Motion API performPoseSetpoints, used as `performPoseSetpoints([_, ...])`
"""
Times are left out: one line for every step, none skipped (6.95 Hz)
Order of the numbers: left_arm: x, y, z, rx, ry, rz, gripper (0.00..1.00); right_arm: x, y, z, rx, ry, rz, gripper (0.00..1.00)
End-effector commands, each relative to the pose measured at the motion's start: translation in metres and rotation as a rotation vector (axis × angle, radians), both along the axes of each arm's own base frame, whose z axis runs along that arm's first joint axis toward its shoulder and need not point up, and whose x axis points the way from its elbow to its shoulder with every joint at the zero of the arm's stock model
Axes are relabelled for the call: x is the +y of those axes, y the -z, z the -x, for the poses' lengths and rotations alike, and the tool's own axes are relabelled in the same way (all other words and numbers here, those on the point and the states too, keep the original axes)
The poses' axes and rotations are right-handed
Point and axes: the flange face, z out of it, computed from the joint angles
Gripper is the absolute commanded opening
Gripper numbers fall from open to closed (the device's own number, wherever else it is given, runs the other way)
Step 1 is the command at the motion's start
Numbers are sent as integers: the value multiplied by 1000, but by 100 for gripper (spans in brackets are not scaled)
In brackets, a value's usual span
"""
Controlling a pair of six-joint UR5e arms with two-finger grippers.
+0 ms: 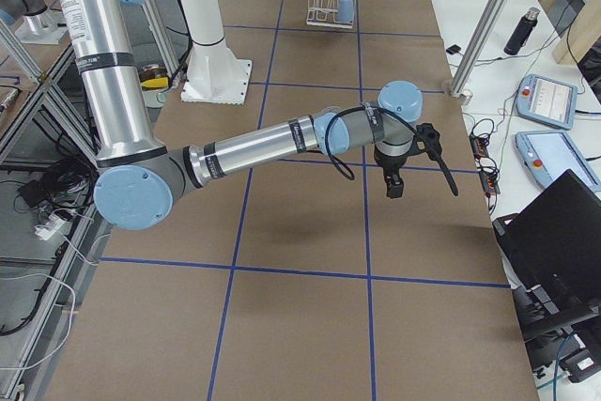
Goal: Hang cup on cup holder
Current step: 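Lower the cup with the left gripper onto the rack hook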
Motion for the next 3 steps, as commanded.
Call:
performPoseSetpoints([6,14,6,19,-5,-37,99,-1,2,5,-2,3,3,100])
performPoseSetpoints([11,37,25,43,21,-85,99,-2,3,5,-1,1,1,100])
performPoseSetpoints([9,25,72,40,80,-92,99,-5,7,11,3,9,-1,100])
